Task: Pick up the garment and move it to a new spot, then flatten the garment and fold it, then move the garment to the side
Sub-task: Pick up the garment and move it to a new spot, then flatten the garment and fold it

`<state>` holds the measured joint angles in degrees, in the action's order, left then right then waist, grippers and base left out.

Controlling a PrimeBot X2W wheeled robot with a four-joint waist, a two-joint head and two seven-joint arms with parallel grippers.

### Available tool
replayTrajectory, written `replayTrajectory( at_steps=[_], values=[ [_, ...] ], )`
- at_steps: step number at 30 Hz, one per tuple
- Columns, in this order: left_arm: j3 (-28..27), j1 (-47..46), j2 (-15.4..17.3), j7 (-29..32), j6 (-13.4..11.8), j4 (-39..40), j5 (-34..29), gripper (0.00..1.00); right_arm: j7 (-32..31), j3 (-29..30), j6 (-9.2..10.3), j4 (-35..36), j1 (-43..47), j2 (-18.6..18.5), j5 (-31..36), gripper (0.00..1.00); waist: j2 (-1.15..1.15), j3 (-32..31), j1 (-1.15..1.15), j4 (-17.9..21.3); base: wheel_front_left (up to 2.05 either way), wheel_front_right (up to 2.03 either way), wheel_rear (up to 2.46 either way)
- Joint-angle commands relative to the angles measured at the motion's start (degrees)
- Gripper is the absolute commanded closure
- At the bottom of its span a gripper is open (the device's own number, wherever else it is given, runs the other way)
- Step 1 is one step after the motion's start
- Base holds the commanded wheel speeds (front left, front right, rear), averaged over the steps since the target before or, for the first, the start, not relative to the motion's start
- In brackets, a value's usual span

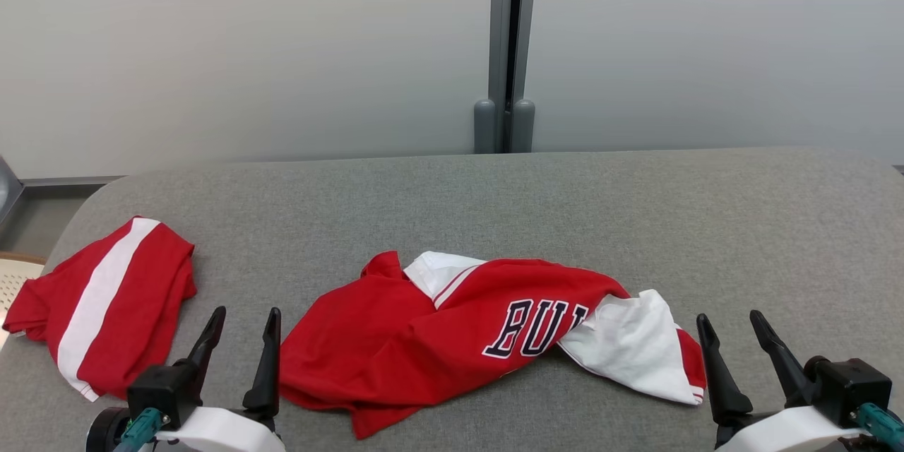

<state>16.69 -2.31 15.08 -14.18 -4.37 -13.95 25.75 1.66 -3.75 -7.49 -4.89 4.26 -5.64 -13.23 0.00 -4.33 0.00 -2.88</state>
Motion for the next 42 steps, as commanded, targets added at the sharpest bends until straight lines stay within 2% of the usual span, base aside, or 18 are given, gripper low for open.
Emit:
replayTrajectory(
  at_steps=[1, 31, 36, 42],
  values=[
    [0.06, 0.89, 0.42, 0.22, -0.44, 0.21, -0.1, 0.0, -0.14, 0.21, 0.0, 0.3, 0.73, -0.08, -0.18, 0.0, 0.0, -0.4, 0.0, 0.26, 0.0, 0.0, 0.0],
    [2.21, 1.57, 1.45, 1.92, -1.58, 2.04, -0.09, 0.0, -1.12, 0.74, 0.0, 0.7, 1.85, 0.37, -0.23, 0.0, 0.0, -0.77, 0.0, 0.32, 0.0, 0.0, 0.0],
    [2.72, 0.46, 1.29, 2.03, -1.26, 2.0, -0.38, 0.0, -1.4, 0.89, 0.0, -0.24, 0.73, -0.08, -0.29, 0.0, 0.0, 0.02, 0.0, -0.39, 0.0, 0.0, 0.0],
    [4.09, -2.46, 0.44, 1.88, -0.39, 1.38, -1.07, 0.0, -2.35, -0.28, 0.0, -4.59, -2.4, -1.42, -0.66, 0.0, 0.0, 2.6, 0.0, -2.64, 0.0, 0.0, 0.0]
  ],
)
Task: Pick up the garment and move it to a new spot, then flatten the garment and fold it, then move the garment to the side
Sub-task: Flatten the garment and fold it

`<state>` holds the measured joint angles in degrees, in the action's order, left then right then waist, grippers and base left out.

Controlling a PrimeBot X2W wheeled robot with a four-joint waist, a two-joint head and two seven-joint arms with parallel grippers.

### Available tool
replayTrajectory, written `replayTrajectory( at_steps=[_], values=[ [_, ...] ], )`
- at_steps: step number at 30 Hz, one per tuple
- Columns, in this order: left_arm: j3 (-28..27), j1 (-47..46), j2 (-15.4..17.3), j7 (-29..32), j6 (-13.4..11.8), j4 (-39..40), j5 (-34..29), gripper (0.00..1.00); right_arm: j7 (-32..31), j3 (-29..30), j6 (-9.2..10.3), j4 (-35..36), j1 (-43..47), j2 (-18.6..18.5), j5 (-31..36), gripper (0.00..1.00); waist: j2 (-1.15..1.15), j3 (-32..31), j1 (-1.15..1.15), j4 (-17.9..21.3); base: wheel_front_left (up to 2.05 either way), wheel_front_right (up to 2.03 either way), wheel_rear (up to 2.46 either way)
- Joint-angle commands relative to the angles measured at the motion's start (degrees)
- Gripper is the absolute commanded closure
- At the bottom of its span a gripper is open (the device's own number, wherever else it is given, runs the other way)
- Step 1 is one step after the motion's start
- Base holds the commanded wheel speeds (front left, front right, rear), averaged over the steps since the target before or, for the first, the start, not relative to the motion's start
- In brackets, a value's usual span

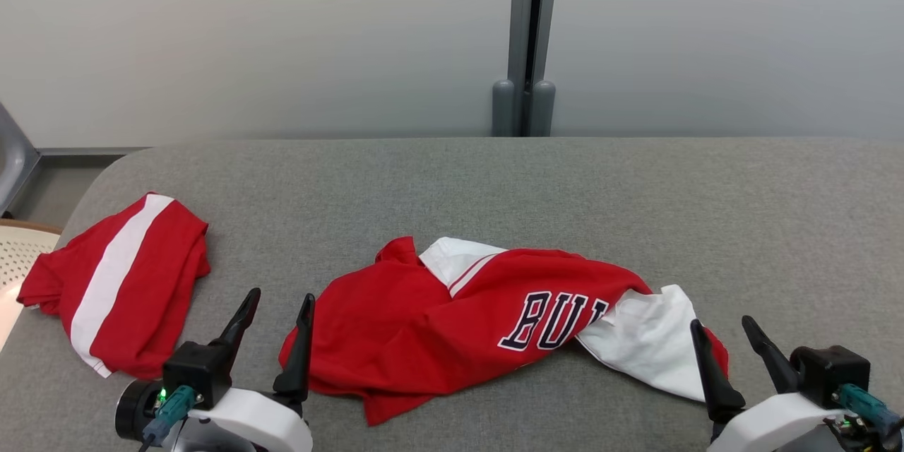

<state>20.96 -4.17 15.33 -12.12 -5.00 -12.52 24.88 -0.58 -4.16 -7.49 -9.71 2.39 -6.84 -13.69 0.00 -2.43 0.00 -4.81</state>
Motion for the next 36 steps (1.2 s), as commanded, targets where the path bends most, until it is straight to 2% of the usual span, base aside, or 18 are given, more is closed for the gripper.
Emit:
replayTrajectory(
  at_steps=[1, 12, 13, 14, 15, 16, 23, 36],
  values=[
    [0.0, -1.12, 0.04, -0.25, 0.42, -0.28, -0.23, 0.0, -0.34, -0.4, 0.0, -0.81, -1.24, -0.38, -0.36, 0.0, 0.0, 1.12, 0.0, -1.07, 0.0, 0.0, 0.0],
    [0.88, -5.13, -1.21, -1.58, 1.8, -2.73, -0.63, 0.0, -1.13, -4.11, 0.0, -12.77, -10.01, -0.25, -1.02, 0.0, 0.0, 5.07, 0.0, -3.46, 0.0, 0.0, 0.0],
    [0.89, -5.32, -1.25, -1.72, 1.89, -2.95, -0.65, 0.0, -1.1, -4.16, 0.0, -13.7, -10.69, -0.22, -1.01, 0.34, 0.0, 5.23, 0.0, -3.48, 0.0, 0.0, 0.0],
    [0.87, -5.51, -1.27, -1.87, 1.85, -3.15, -0.67, 0.0, -0.93, -4.21, 0.0, -14.5, -11.28, -0.14, -1.08, 0.56, 0.0, 5.4, 0.0, -3.5, 0.0, 0.0, 0.0],
    [0.84, -5.73, -1.29, -1.98, 1.85, -3.33, -0.7, 0.0, -0.93, -4.35, 0.0, -15.35, -11.79, -0.1, -1.21, 0.71, 0.0, 5.55, 0.0, -3.5, 0.0, 0.0, 0.0],
    [0.86, -5.91, -1.32, -2.01, 1.81, -3.51, -0.77, 0.0, -0.66, -4.46, 0.0, -15.94, -12.22, -0.08, -1.29, 1.0, 0.0, 5.7, 0.0, -3.52, 0.0, 0.0, 0.0],
    [0.56, -6.81, -1.57, -2.55, 1.99, -3.99, -0.78, 0.0, 2.71, -3.82, 0.0, -14.84, -11.96, -0.71, -1.65, 1.0, 0.0, 6.38, 0.0, -3.29, 0.0, 0.0, 0.0],
    [-0.32, -6.87, -1.39, -2.91, 1.57, -3.97, -1.04, 0.0, 4.59, 3.36, 0.01, -3.16, -8.99, -2.06, -1.59, 1.0, 0.0, 7.1, 0.0, -0.02, 0.0, 0.0, 0.0]
  ],
)
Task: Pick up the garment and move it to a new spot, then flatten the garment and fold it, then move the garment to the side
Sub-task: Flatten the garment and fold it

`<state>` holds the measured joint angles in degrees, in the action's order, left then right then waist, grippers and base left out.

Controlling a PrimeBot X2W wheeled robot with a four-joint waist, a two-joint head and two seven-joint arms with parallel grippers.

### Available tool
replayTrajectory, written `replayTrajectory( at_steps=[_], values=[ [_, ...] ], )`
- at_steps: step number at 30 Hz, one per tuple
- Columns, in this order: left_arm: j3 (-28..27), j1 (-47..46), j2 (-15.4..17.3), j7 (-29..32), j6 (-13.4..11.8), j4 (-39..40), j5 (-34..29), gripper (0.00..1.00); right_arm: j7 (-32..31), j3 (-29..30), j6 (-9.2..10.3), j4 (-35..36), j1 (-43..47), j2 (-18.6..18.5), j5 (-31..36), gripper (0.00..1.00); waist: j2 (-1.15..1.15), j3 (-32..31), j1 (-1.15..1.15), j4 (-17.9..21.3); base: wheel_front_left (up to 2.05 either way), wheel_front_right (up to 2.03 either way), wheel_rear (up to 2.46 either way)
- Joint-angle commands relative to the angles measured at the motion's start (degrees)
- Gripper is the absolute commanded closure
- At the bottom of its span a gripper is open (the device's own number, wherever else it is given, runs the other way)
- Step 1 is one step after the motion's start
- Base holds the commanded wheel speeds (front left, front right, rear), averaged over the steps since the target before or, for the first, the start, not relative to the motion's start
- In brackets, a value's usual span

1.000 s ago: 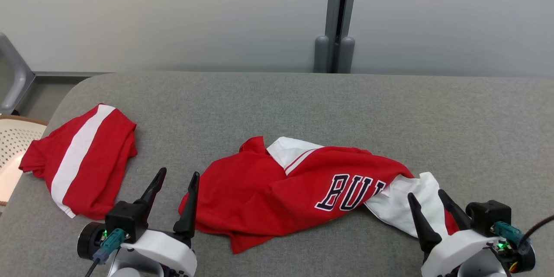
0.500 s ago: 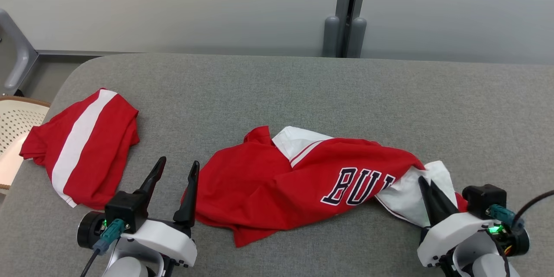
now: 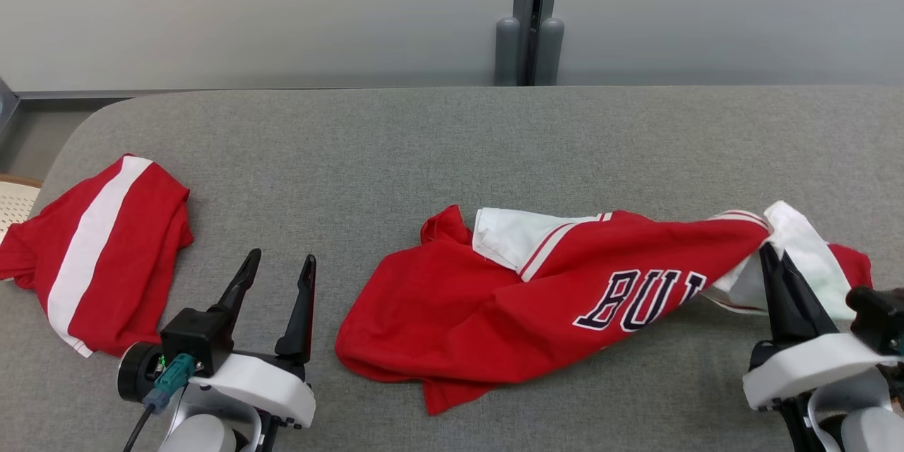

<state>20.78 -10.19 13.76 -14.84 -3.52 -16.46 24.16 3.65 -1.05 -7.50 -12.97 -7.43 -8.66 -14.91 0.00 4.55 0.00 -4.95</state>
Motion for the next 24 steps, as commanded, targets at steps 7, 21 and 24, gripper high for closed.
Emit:
replayTrajectory(
  at_steps=[7, 21, 24],
  values=[
    [0.09, -1.31, -0.31, -0.29, 0.31, -0.22, -0.45, 0.0, 0.91, 1.56, 0.01, -1.1, 7.68, 0.51, 0.4, 1.0, 0.0, 1.0, 0.0, 0.76, 0.0, 0.0, 0.0],
    [0.57, -0.67, -0.49, -0.34, 0.8, -0.93, -0.51, 0.0, 6.63, -2.01, 0.01, -7.57, 14.53, 4.2, 0.18, 0.0, 0.0, 0.45, 0.0, 1.42, 0.0, 0.0, 0.0],
    [0.6, -0.43, -0.46, -0.35, 0.75, -1.09, -0.39, 0.0, 6.92, -2.46, 0.01, -8.07, 14.91, 4.6, 0.45, 0.0, 0.0, 0.19, 0.0, 1.52, 0.0, 0.0, 0.0]
  ],
)
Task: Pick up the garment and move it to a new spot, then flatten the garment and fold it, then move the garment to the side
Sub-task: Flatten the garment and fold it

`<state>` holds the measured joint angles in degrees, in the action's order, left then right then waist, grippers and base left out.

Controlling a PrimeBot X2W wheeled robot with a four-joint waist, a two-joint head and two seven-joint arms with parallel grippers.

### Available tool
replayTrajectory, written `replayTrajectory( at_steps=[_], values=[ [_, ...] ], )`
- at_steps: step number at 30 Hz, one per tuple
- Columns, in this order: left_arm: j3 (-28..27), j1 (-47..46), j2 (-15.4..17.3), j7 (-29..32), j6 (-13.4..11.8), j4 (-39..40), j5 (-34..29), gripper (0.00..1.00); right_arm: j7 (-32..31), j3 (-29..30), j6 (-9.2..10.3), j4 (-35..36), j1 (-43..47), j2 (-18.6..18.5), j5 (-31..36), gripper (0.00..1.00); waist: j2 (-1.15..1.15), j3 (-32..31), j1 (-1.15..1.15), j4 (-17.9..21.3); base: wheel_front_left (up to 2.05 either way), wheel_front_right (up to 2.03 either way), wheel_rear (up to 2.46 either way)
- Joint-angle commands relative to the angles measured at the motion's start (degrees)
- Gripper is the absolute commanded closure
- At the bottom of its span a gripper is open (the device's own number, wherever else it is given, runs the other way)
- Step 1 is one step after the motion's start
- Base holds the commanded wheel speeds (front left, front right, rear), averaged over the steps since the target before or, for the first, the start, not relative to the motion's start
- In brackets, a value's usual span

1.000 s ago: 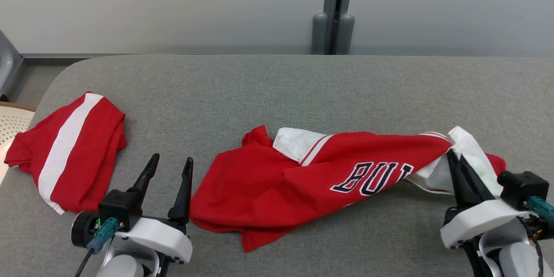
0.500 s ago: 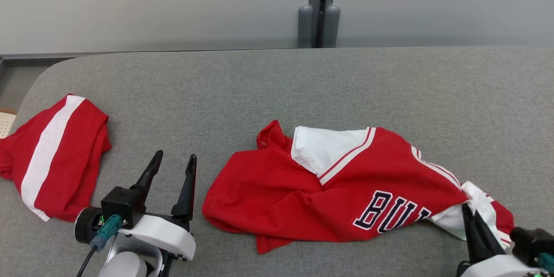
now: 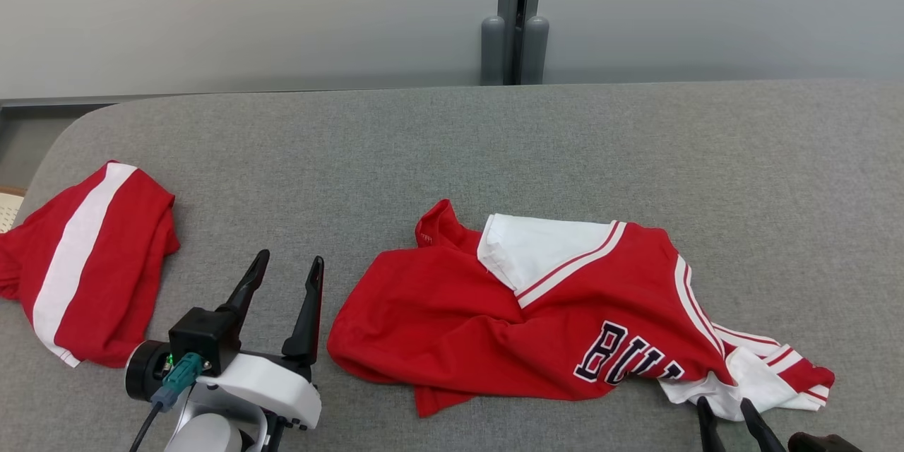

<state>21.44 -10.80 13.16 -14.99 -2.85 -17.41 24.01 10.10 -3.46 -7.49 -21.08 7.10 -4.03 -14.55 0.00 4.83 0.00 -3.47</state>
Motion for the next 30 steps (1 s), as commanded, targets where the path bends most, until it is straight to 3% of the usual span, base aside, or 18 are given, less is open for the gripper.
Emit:
replayTrajectory(
  at_steps=[1, 11, 18, 30],
  values=[
    [-0.04, 0.26, 0.16, -0.2, 0.0, -0.2, -0.21, 0.0, 0.56, -0.28, 0.0, 0.05, 0.49, 0.09, 0.23, 0.0, 0.0, -0.17, 0.0, 0.08, 0.0, 0.0, 0.0],
    [-0.43, 1.82, 0.32, -0.22, -0.82, -0.58, 0.38, 0.0, 2.34, -0.81, 0.0, 8.55, 0.31, 0.17, 2.44, 0.0, 0.0, -2.51, 0.0, 0.73, 0.0, 0.0, 0.0],
    [-1.13, 3.71, 0.61, -0.23, -2.03, 0.19, 0.4, 0.0, -1.27, -0.6, 0.0, 15.55, -2.39, -1.67, 3.68, 0.0, 0.0, -4.8, 0.0, 1.25, 0.0, 0.0, 0.0],
    [-0.49, 6.17, 0.77, -0.18, -2.93, 1.64, 0.03, 0.0, -6.11, -0.37, 0.0, 16.94, -3.4, -3.63, 3.16, 0.0, 0.0, -7.13, 0.0, 0.15, 0.0, 0.0, 0.0]
  ],
)
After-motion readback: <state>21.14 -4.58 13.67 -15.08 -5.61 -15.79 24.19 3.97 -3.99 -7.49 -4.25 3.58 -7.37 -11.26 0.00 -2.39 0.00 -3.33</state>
